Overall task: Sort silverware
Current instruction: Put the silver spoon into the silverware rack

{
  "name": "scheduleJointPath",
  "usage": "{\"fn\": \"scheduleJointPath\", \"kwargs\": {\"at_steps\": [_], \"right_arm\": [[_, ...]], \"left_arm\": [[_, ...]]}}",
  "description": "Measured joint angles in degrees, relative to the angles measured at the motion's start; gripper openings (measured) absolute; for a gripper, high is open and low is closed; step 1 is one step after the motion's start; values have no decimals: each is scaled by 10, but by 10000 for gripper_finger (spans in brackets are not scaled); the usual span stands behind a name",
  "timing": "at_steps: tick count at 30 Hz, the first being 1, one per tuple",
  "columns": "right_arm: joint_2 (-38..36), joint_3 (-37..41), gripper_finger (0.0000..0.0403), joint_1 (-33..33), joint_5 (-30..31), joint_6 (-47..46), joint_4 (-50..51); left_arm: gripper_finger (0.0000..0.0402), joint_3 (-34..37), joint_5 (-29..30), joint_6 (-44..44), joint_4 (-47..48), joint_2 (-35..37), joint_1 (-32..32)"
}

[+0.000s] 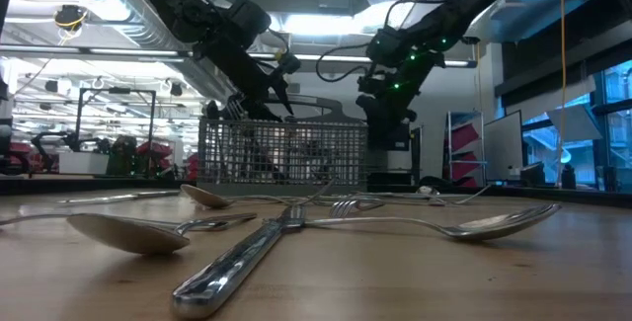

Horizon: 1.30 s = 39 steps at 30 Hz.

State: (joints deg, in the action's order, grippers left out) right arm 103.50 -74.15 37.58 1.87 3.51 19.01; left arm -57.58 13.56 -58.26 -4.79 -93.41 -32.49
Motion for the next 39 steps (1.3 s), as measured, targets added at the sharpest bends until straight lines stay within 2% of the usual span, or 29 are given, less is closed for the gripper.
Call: {"fn": "scheduleJointPath", "kwargs": {"at_steps": [4,10,12,22,30,39], "right_arm": [[0,0,147,11,-5,0,5],[0,0,147,19,-4,0,8],[-2,0,147,21,-2,0,13],[-59,0,147,22,16,0,48],[-114,0,147,22,21,0,53],[-120,0,147,22,20,0,55]], "left_arm": [[89,0,-3,-3,17,0,1],[19,0,-3,3,22,0,1],[8,0,-3,6,25,0,1],[6,2,-27,1,2,1,5],[3,1,-27,2,-39,31,6],[3,0,-19,17,-36,42,2]]}}
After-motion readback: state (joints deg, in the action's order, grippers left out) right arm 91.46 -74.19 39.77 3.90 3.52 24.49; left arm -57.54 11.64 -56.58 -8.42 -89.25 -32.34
